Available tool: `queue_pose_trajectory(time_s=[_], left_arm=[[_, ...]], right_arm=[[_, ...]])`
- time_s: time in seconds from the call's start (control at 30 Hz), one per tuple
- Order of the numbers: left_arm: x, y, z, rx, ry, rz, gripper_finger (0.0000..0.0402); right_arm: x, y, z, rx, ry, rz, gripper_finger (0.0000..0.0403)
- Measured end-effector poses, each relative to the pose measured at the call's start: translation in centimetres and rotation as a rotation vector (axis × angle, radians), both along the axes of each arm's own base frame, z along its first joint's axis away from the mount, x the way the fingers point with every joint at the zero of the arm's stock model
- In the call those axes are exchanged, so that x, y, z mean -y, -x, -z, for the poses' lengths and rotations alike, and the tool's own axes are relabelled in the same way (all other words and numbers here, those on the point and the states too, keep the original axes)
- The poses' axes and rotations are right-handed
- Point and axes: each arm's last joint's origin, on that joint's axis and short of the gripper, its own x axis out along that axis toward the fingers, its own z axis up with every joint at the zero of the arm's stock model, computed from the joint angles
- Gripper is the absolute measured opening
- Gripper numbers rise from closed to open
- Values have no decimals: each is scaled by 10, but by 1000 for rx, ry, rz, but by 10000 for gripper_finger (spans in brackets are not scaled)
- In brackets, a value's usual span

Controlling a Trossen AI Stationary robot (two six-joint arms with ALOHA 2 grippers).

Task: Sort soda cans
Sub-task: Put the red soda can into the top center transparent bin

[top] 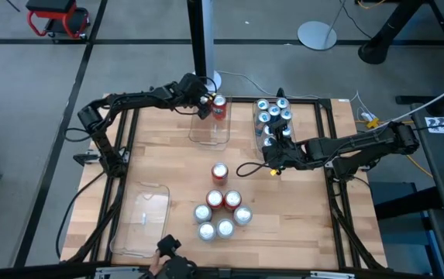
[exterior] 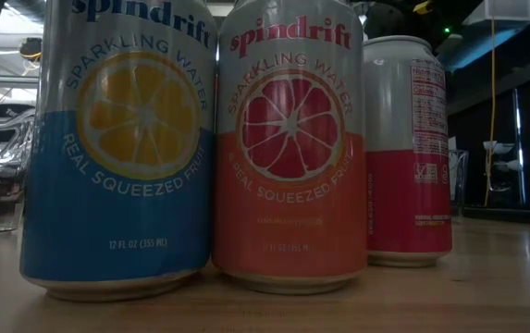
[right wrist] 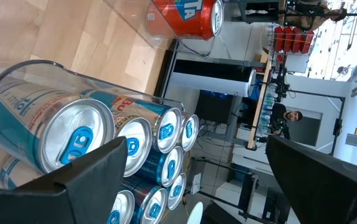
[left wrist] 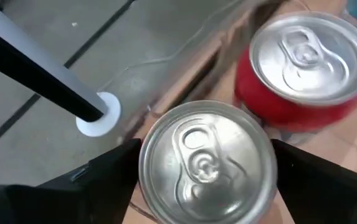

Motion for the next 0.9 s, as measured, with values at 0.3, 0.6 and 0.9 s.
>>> queue_pose_trajectory(time_s=[0.3,0.6,0.9], left_arm=[[2,2,-12,13,-16,2,354],[27,10,-68,8,-56,72,351],[100,2,-100,33,-57,349,351]], right_arm=[[0,0,0,0,0,0,380],[0,0,0,-2,-13,-8,380],[0,0,0,-2,-13,-8,380]])
